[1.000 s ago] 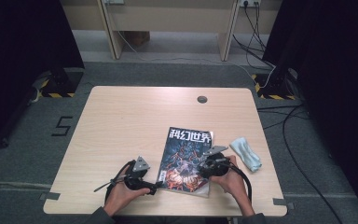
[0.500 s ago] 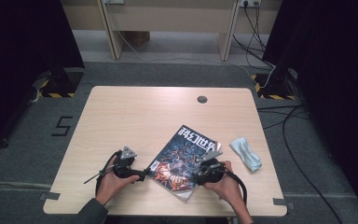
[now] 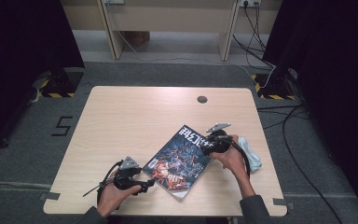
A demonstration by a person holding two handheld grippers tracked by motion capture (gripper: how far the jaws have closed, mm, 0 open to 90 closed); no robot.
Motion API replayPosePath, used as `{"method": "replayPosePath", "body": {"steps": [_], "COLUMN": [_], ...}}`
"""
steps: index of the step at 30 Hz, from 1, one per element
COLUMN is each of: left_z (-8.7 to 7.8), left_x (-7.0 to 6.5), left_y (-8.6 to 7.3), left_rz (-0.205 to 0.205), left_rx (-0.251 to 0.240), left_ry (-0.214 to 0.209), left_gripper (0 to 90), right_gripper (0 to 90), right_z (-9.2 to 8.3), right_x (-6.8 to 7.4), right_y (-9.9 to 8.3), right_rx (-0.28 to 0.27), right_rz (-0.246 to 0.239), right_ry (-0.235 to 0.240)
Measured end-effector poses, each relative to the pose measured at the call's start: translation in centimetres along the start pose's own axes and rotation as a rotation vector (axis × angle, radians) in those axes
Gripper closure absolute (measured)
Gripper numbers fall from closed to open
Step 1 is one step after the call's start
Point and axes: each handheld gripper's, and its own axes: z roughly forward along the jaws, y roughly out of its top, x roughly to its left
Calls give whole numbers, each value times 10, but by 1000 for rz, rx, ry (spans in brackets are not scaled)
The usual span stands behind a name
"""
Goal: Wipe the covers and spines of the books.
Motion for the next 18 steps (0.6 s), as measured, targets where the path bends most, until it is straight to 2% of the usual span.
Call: {"method": "replayPosePath", "body": {"steps": [2, 5, 7, 8, 10, 14, 18], "left_z": [4, 13, 15, 15, 16, 18, 26], "left_x": [-5, -8, -8, -6, -2, 9, 23], "left_y": [0, 2, 5, 5, 7, 13, 25], "left_rz": [-11, -21, -32, -38, -59, -103, -104], "left_rx": [6, 25, 19, 19, 14, 2, 3], "left_ry": [-26, -50, -46, -51, -62, -48, -3], "left_gripper": [208, 190, 164, 161, 162, 146, 145], "right_gripper": [338, 336, 338, 341, 330, 323, 323], "right_z": [12, 24, 32, 34, 33, 24, 7], "right_x": [-7, -18, -20, -20, -18, -11, -1], "right_y": [5, 11, 11, 10, 8, 1, -18], "right_rx": [31, 35, 67, 81, 81, 98, 118], "right_rz": [12, 49, 68, 66, 62, 32, 30], "right_ry": [10, 17, 81, 97, 110, 86, 69]}}
